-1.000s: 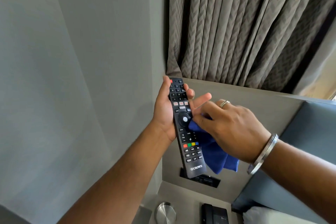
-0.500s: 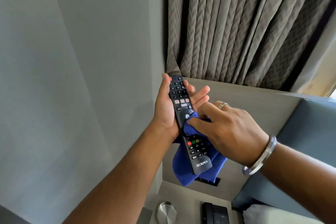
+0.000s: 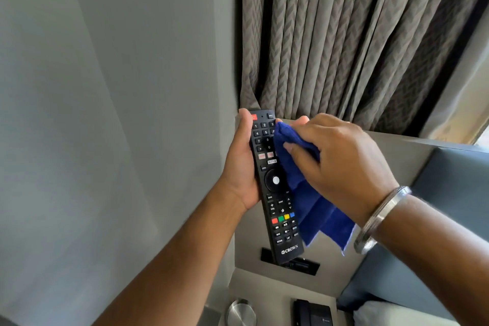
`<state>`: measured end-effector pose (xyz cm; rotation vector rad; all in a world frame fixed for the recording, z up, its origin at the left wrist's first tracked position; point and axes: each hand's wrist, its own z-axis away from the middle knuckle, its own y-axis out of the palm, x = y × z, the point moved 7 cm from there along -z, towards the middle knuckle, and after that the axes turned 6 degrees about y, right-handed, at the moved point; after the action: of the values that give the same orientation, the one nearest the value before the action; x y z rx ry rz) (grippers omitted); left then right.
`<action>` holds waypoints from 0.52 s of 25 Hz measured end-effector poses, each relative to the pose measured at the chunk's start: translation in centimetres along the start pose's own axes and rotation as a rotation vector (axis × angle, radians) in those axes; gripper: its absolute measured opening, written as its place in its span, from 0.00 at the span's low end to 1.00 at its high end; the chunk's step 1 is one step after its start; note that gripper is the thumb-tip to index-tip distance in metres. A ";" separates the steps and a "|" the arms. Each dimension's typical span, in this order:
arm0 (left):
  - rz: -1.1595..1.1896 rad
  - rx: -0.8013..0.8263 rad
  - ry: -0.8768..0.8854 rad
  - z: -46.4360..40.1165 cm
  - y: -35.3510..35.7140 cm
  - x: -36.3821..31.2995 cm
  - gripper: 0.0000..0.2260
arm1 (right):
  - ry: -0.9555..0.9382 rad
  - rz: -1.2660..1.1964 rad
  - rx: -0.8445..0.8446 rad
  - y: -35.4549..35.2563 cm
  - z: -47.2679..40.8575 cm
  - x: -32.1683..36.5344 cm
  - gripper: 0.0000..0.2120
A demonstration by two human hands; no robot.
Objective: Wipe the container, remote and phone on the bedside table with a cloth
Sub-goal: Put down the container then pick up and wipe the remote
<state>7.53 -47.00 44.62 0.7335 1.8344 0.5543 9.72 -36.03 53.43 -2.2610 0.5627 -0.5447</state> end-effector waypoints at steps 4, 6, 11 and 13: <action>0.031 -0.137 -0.001 0.0 -0.8 0.8 0.27 | -0.022 0.057 0.109 1.7 1.1 1.3 0.07; 0.108 -0.215 0.027 -0.1 -1.8 1.2 0.27 | -0.068 0.067 0.195 2.7 2.3 1.7 0.06; 0.133 -0.230 0.033 0.1 -3.0 1.7 0.28 | -0.074 0.034 0.382 3.0 3.5 -0.1 0.06; 0.092 -0.215 -0.007 0.1 -2.8 1.7 0.29 | -0.009 0.028 0.240 1.6 2.1 -1.2 0.05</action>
<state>6.55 -47.82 41.59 0.6758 1.7084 0.7942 9.49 -35.24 50.70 -2.0251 0.4967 -0.5569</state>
